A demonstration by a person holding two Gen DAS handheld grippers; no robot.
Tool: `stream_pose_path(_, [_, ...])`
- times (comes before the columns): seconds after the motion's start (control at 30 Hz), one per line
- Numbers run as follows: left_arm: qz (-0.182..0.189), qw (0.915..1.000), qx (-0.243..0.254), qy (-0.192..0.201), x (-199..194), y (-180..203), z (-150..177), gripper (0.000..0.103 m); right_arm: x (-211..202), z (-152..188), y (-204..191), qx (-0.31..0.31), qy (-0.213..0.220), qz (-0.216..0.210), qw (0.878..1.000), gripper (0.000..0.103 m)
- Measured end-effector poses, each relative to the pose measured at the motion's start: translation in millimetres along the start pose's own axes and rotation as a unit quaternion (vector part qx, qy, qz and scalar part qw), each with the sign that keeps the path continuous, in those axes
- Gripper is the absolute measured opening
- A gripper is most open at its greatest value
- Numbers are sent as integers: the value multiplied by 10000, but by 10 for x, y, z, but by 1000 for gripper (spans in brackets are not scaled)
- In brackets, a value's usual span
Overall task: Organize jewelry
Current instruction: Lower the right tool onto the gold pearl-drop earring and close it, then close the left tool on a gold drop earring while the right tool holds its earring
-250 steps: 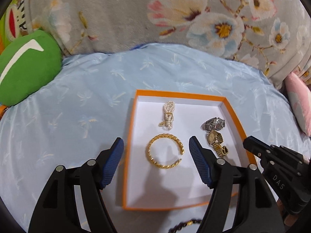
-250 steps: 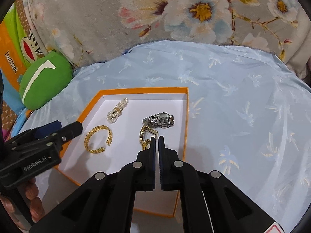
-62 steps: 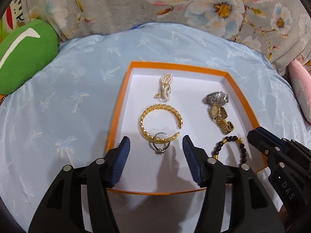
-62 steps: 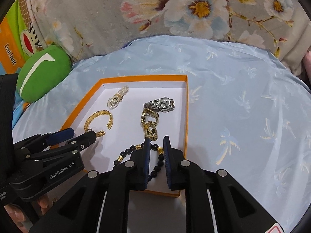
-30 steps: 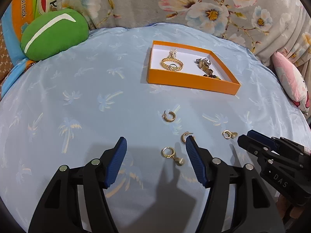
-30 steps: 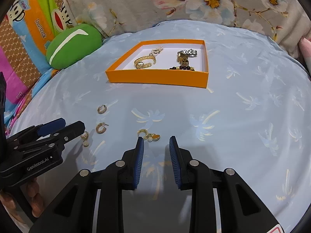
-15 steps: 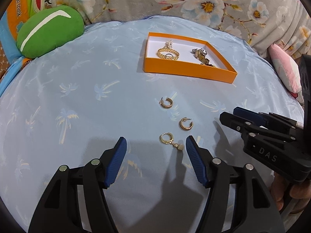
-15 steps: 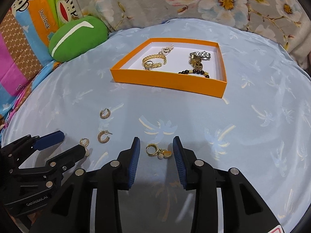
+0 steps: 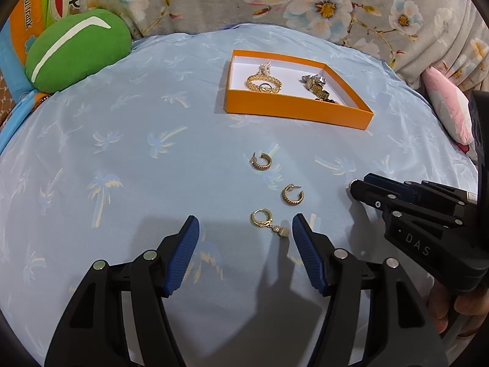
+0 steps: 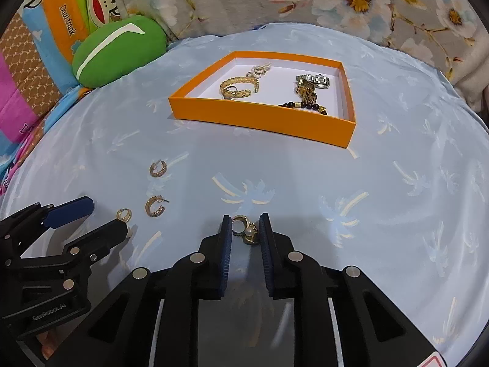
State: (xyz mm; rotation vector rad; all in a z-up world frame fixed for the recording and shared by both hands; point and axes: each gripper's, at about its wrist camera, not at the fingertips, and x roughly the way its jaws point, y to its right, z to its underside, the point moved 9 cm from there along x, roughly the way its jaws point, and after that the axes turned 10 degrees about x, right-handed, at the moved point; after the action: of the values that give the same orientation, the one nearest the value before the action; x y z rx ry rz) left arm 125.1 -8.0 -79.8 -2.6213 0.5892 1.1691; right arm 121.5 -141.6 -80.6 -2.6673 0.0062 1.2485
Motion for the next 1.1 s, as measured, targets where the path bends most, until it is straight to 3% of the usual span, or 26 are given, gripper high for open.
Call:
stream_pose_path(0.3, [-53,9999,118,-96,62,46,-37,60,-42,33,51,191,25,-44,9998,15])
stream_pose_path(0.57, [-217,9992,325,-110,75,99,-45,38,-47,25,72,288,32,-106,9995,15])
stream_pose_path(0.63, [-167,9993,312,-89,68,103,-45,26,-51,25,83,298,34,-119,9995,15])
stream_pose_path(0.73, [-73,9995,307,-73,66,112,-50,17,-55,28,81,312,40,-129,9994,15])
stream_pose_path(0.9, [-3,9995,322,-68,63,131,-47,9,-60,29,92,339,47,-148,9993,15])
stream_pose_path(1.1, [89,9995,310,-58,61,142,-56,10,-63,28,94,353,45,-161,9992,15])
